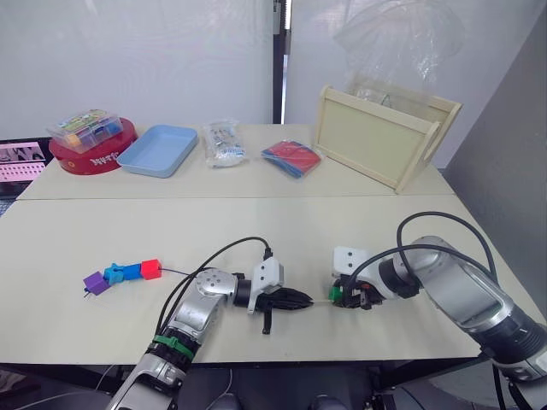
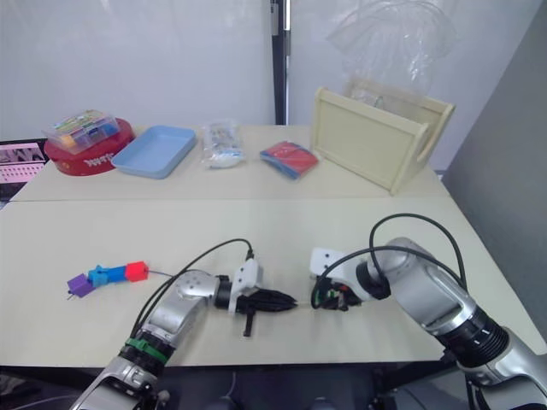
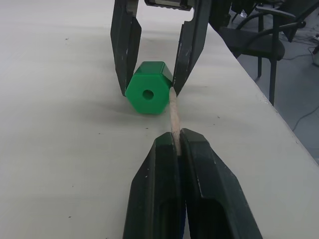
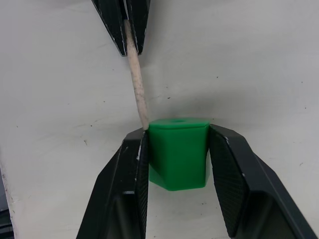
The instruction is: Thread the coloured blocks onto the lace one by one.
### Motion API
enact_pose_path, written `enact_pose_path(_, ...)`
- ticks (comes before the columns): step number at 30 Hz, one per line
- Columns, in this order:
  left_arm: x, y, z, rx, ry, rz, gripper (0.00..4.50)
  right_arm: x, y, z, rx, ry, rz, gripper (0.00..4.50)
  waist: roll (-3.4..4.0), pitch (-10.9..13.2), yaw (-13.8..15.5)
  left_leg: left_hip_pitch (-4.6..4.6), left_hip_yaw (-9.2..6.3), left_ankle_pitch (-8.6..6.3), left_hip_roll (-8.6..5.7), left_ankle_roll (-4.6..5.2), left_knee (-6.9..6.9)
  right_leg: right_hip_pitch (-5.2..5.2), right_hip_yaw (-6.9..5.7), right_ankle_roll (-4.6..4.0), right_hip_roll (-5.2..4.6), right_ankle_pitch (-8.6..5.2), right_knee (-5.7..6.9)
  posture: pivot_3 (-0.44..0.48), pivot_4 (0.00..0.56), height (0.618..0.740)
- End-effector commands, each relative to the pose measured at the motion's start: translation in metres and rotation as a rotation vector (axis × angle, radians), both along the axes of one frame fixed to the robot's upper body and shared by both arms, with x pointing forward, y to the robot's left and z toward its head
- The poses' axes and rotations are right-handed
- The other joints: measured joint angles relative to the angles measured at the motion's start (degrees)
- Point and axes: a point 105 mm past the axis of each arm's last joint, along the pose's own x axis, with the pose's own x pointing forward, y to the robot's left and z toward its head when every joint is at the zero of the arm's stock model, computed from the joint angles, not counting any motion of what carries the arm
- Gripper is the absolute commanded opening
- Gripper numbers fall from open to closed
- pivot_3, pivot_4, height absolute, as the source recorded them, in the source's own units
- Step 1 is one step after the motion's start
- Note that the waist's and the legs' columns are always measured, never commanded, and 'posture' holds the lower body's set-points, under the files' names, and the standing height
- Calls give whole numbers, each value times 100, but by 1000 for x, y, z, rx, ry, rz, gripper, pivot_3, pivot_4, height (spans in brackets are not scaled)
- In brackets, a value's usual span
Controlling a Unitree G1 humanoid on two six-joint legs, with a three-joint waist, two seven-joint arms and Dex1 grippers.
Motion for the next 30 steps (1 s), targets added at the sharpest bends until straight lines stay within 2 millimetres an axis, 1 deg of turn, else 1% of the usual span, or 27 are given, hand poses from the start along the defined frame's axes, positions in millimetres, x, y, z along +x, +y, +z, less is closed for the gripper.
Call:
enact_pose_path(1, 2, 3, 13, -28, -43, -2, 0, -9, 6, -5, 12, 38, 41, 1255, 0, 0, 1, 0, 0, 0, 0, 0, 0, 0, 0, 0, 0, 0, 0, 0, 150, 740)
enact_pose_path(5, 2, 3, 16, -34, -48, -4, 0, -9, 7, -6, 12, 42, 45, 1255, 0, 0, 6, -1, 0, 0, 0, 0, 0, 1, -1, 0, 0, 0, -1, 0, 150, 740)
enact_pose_path(14, 3, -6, 13, -24, -62, 0, 0, -11, 11, -3, 22, 41, 59, 1255, 0, 0, 5, 0, -1, 0, 0, 0, 0, 2, -2, 0, 0, 0, -1, 0, 150, 740)
enact_pose_path(25, 7, -5, 6, 44, -77, 1, 0, -11, 13, -2, 29, 38, 63, 1255, 0, 0, 9, -2, -1, 0, 0, 0, 0, 1, -3, 0, 0, 0, -2, 0, 150, 740)
enact_pose_path(30, 9, -10, 10, 38, -92, -7, 0, -10, 14, -2, 38, 35, 60, 1255, 0, 0, 8, -2, -2, 0, -1, 0, 0, 1, -3, 0, 0, 0, -2, 0, 150, 740)
